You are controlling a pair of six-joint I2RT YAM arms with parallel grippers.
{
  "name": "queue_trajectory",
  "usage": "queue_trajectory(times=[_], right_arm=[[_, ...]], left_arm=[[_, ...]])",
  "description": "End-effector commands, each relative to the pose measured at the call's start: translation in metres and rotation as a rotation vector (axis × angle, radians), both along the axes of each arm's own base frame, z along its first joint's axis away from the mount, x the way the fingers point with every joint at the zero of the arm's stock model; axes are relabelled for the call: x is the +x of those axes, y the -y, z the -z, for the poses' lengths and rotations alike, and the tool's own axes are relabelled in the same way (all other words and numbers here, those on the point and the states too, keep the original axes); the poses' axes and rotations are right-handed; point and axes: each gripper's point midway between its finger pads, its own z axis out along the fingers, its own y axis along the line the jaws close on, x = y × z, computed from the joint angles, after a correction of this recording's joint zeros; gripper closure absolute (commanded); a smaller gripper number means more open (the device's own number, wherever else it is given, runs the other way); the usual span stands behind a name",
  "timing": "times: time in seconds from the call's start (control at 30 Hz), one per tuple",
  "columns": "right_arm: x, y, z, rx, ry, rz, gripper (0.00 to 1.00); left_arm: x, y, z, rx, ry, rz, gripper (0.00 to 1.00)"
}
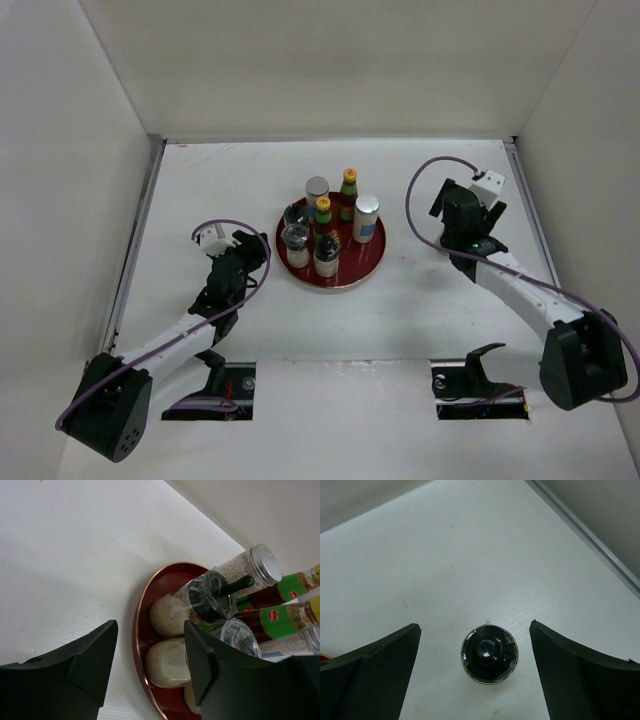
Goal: Organize the condiment bottles
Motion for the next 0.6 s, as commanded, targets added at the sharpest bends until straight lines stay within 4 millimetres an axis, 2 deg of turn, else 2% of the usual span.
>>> queue_trajectory(times=[0.0,0.17,0.37,0.47,0.57], right_arm=[[0.005,0.002,0.022,-0.010,-0.075,-0.003,0.02],[0.013,0.001,0.050,0.024,-0.130,0.010,0.03],[0.016,0.001,0.070,0.039,-0.166,0.019,0.11],[0.018,-0.001,0.072,0.033,-0.171,0.020,0.25],[0.018,0.001,0.061,0.035,-0.136,0.027,0.43]], left_arm=[[0.002,0.004,-0.015,-0.037,0.056,0.010,0.46],[0.002,0.003,-0.017,-0.040,0.062,0.007,0.46],[0.001,0.003,-0.016,-0.041,0.060,0.008,0.46],[0.001,0.002,-0.017,-0.042,0.063,0.008,0.46],[0.001,0.000,-0.017,-0.042,0.063,0.002,0.46]])
